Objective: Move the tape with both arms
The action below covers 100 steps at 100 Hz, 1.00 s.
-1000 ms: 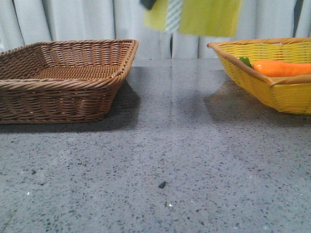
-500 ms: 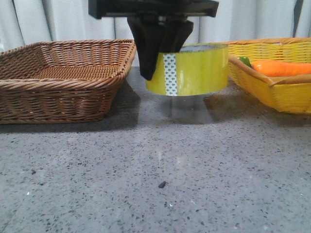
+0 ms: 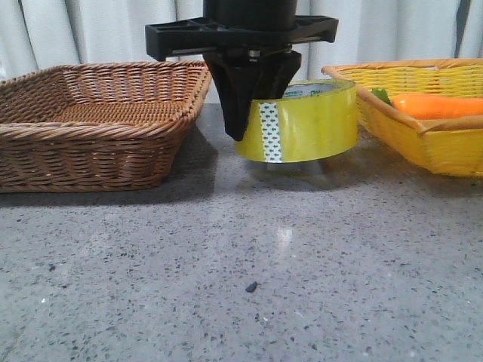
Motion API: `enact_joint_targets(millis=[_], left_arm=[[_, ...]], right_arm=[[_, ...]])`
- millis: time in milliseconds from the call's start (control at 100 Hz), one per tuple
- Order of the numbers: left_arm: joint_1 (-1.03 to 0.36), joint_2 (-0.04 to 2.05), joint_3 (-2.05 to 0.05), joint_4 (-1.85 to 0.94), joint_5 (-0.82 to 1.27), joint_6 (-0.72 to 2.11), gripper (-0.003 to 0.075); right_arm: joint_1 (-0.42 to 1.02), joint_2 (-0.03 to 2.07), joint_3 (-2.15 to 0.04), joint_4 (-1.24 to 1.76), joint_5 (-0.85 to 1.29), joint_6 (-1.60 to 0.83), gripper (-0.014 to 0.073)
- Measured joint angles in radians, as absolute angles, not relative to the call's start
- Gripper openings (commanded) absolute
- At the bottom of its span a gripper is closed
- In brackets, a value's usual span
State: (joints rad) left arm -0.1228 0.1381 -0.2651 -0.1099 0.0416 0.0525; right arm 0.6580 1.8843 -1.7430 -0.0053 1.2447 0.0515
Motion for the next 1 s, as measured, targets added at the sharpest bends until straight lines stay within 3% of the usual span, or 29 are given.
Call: enact_joint_targets(millis=[280,540,700,840,1000], left_arm=[[-0.123,0.138,-0.265,-0.110,0.042,0.053,-0.0014],[-0.123,0.138,-0.265,-0.126,0.010,0.053,0.0243],[-0.123,0.138,-0.302,-0.151,0.034,0.053,0.0231],[-0.123,0.143,-0.403,-0.146,0.144,0.053,0.0191],[-0.123,0.188,-0.523,-0.143,0.237,0.053,0.0188]], right_arm=[[0.658,1.884,-1.743,-0.010,1.245,0.054,0.0225],[0.658,1.884,-1.743,-0.015,1.242,0.054,0.0238],[0.658,1.859,-1.743,-0.017,1.242,0.054,0.0237],[0.658,1.790,-1.743,-0.027,1.242,0.058,0.0209],[0.658,1.681,-1.743,-0.037,1.244,0.060,0.0050]])
